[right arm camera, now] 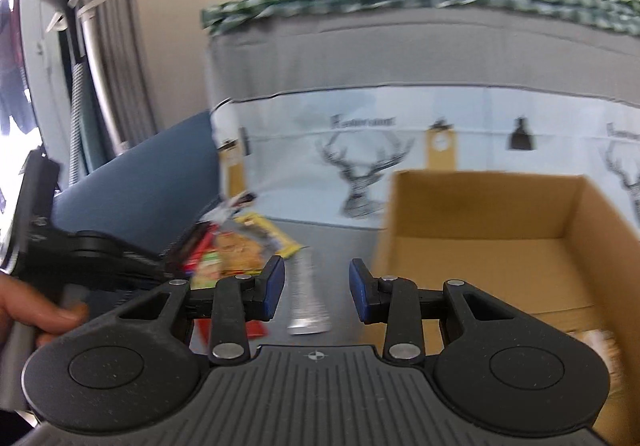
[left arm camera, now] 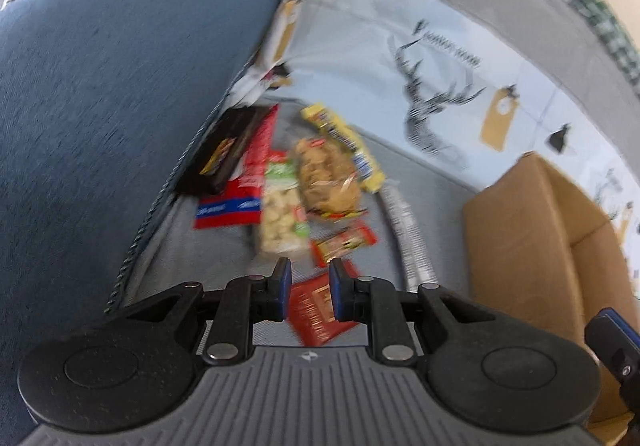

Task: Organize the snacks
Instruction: 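Move both tools from the box back toward the snack pile, then grasp the silver stick pouch with the right gripper while the left approaches the bean snack bag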

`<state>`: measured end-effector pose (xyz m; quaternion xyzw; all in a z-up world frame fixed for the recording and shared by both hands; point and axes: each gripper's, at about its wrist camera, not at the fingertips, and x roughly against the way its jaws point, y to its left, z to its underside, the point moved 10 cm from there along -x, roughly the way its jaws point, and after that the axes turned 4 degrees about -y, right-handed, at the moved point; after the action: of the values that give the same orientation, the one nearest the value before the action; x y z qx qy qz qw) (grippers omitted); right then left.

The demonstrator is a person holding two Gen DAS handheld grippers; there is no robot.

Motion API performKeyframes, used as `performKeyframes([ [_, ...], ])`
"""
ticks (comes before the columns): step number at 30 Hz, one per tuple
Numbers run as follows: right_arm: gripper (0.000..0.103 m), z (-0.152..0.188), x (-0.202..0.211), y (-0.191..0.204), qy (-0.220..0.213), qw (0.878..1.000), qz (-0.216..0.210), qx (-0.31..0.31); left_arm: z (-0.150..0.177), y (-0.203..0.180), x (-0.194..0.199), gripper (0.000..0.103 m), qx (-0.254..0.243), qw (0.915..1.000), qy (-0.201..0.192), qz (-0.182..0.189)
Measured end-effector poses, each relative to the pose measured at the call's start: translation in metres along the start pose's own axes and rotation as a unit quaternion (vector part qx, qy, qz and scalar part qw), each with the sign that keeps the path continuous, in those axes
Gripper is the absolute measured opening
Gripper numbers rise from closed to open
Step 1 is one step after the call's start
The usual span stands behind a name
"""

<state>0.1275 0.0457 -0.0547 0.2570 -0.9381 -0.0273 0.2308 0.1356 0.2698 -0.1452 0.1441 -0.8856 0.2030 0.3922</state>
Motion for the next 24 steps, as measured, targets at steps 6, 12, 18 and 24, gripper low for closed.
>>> performKeyframes([
  [6, 0.038, 0.019, -0.045, 0.040, 0.039, 0.999, 0.015, 0.011, 0.006, 0.014, -0.011, 0.026, -0.004, 0.9991, 0.023, -0.035],
  [12, 0.040, 0.042, -0.097, 0.049, 0.088, 0.994, 0.067, 0.027, 0.009, 0.023, -0.017, 0.026, 0.005, 0.9983, 0.038, -0.044],
  [18, 0.045, 0.055, -0.142, 0.034, 0.122, 0.986, 0.112, 0.008, 0.009, 0.022, -0.023, 0.026, 0.010, 0.9980, 0.045, -0.044],
  [24, 0.052, 0.070, -0.173, 0.015, 0.156, 0.977, 0.148, -0.012, 0.007, 0.024, -0.029, 0.040, 0.038, 0.9976, 0.047, -0.034],
])
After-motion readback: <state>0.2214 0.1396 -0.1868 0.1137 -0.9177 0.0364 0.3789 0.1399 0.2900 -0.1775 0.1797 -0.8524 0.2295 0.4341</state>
